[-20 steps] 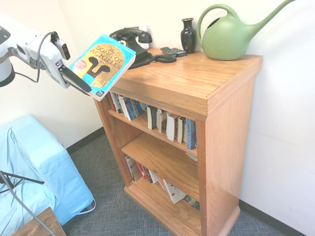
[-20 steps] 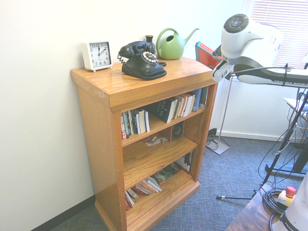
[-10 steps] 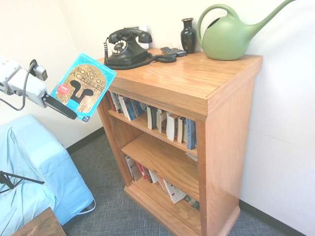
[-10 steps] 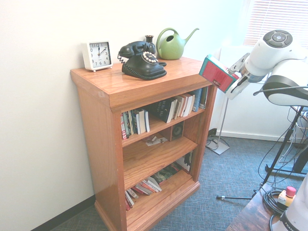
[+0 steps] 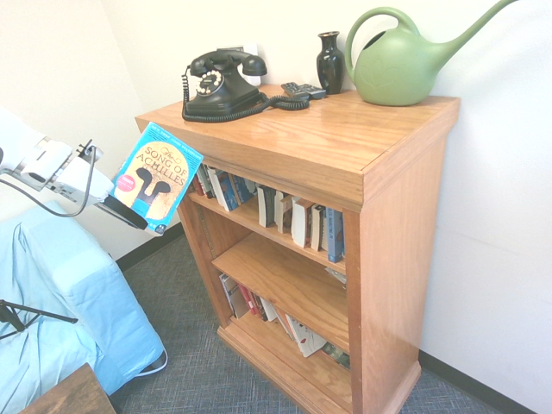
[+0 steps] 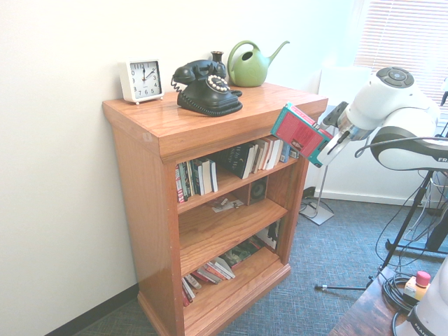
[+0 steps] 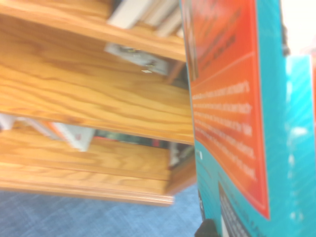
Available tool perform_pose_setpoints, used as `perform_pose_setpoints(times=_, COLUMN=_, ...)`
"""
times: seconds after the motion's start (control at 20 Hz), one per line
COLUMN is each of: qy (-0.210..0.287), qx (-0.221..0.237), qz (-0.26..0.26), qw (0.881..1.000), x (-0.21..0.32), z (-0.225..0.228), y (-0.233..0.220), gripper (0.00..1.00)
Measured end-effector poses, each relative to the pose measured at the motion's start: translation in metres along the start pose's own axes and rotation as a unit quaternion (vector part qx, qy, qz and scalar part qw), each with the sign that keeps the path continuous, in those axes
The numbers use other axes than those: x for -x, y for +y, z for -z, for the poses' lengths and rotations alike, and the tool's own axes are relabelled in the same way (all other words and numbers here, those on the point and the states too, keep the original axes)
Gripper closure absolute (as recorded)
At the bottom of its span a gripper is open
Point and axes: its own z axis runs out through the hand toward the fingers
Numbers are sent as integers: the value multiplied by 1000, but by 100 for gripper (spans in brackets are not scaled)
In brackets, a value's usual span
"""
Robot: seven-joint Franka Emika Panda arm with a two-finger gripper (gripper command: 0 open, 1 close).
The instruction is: Organize the shelf
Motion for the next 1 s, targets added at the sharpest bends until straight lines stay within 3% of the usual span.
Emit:
perform_pose_setpoints(times=0.4, qy=-65, qx=-24, qz=32, qw=997, x=1, z=-53, y=-21, gripper=100)
perform_pose_setpoints(times=1.0, qy=-103, qx=-64, qz=62, qw=991, x=-3, z=-112, y=-57, gripper=100)
